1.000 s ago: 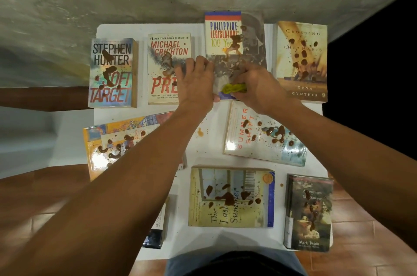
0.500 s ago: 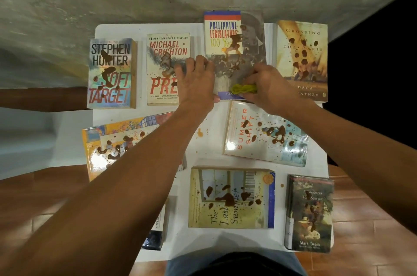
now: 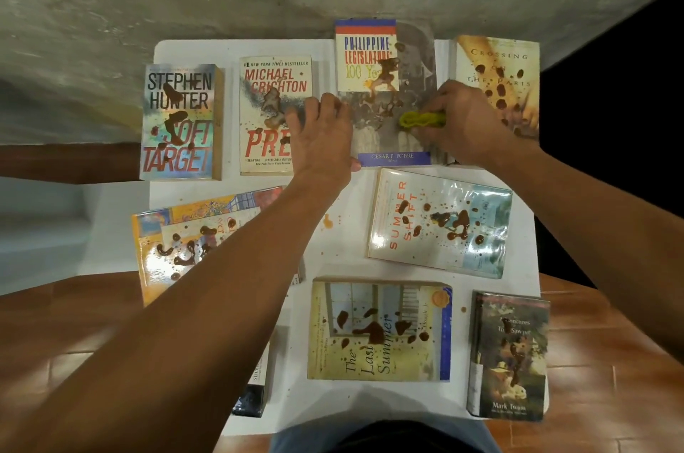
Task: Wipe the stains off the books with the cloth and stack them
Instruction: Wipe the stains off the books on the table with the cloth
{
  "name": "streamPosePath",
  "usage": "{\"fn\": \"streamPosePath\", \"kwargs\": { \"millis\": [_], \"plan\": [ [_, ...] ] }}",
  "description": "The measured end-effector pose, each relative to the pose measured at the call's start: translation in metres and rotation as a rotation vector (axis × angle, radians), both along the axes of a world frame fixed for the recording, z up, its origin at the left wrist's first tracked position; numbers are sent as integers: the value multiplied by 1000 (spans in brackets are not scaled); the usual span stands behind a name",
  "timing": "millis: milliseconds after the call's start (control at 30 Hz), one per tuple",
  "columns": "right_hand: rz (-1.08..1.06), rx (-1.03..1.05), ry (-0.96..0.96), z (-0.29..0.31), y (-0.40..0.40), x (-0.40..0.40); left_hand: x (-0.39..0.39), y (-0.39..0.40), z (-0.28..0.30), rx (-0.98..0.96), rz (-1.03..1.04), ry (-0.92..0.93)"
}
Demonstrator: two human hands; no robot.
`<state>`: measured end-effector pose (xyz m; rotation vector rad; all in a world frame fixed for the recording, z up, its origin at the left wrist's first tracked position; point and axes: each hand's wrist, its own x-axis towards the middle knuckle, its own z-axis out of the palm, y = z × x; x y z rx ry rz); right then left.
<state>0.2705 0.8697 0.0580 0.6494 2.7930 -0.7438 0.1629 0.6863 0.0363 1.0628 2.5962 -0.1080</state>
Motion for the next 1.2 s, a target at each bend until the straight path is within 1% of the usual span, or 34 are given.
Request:
{"fn": "streamPosePath", "kwargs": {
  "millis": [67,133,200,233,333,400,500,667,800,867,1033,1067,1133,1200],
  "plan": [
    [61,-38,-54,0,0,-3,1,0,0,6,2,-2],
    [5,-49,-65,0,3,-7,1,0,1,6,7,-4],
    [-95,-41,-16,0,5,-11,1,0,1,1,10,-3],
    [-108,-46,-12,0,6,-12,1,0,1,1,8,-1],
    [-22,-50,-91,2,9,-16,1,0,1,12,7,-7],
    [-50,-25,-111,2,14,-23,0,0,2,9,13,-12],
    [-120,15,-68,1,19,-30,1,0,2,10,14,-9],
    [-53,19,-199,2,31,-38,1,0,2,26,15,-13],
    [-120,97,-127,1,31,-51,1,0,0,17,12,-10],
    [-121,136,-130,0,30,-57,0,0,0,17,9,-7],
    [-145,108,-99,1,30,-64,1,1,-1,18,10,-2],
    [-128,129,-109,2,30,-64,1,0,-1,19,9,-2],
    [-58,198,-202,8,31,-66,1,0,-1,23,10,-5],
    [-10,221,-289,11,35,-71,0,0,-1,25,10,-6]
  ]
}}
